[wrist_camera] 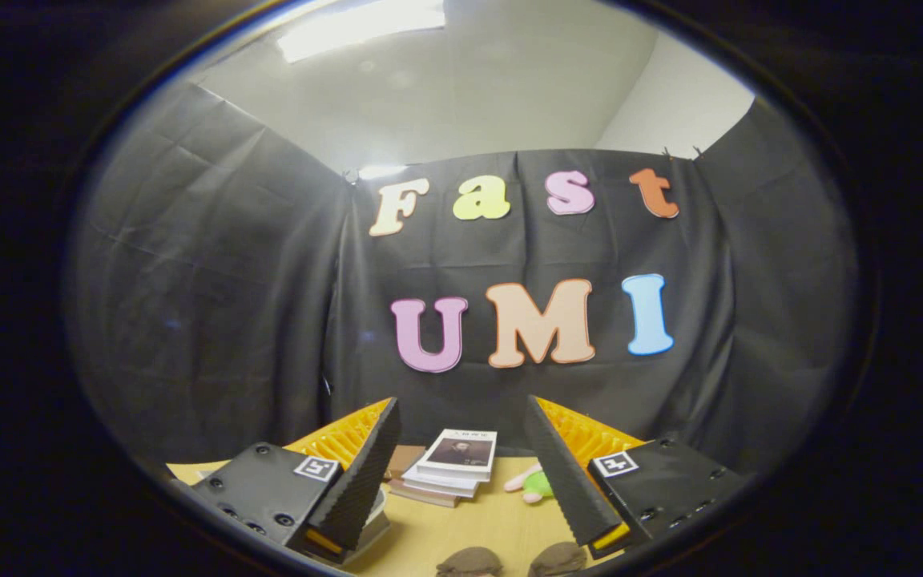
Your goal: Open the storage box then place both shoes into the box .Put the left shoe in first, then the right shoe, with the right side of both shoes facing outward in a uniform manner.
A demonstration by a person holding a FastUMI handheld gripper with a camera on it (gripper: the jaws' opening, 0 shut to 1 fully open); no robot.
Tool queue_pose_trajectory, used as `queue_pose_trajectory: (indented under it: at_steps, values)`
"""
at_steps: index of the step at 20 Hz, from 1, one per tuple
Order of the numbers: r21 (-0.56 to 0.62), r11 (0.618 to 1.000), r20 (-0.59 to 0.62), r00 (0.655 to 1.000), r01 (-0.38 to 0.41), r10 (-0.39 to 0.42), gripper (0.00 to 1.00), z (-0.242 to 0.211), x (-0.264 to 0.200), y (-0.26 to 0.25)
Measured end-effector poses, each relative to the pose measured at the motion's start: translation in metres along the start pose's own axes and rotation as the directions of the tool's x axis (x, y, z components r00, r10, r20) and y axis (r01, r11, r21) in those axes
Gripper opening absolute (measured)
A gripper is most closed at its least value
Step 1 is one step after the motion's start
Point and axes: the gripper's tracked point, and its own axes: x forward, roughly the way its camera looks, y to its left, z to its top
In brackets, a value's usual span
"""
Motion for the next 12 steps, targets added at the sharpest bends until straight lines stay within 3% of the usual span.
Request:
queue_pose_trajectory:
  at_steps: [5, 8, 12]
  values:
    - [0.152, 0.983, -0.125, 0.985, -0.099, 0.118, 0.99, -0.037, -0.004, 0.022]
    - [0.239, 0.964, -0.227, 0.959, -0.114, 0.170, 0.98, -0.071, -0.006, 0.029]
    - [0.445, 0.886, -0.343, 0.889, -0.129, 0.302, 0.98, -0.111, -0.016, 0.053]
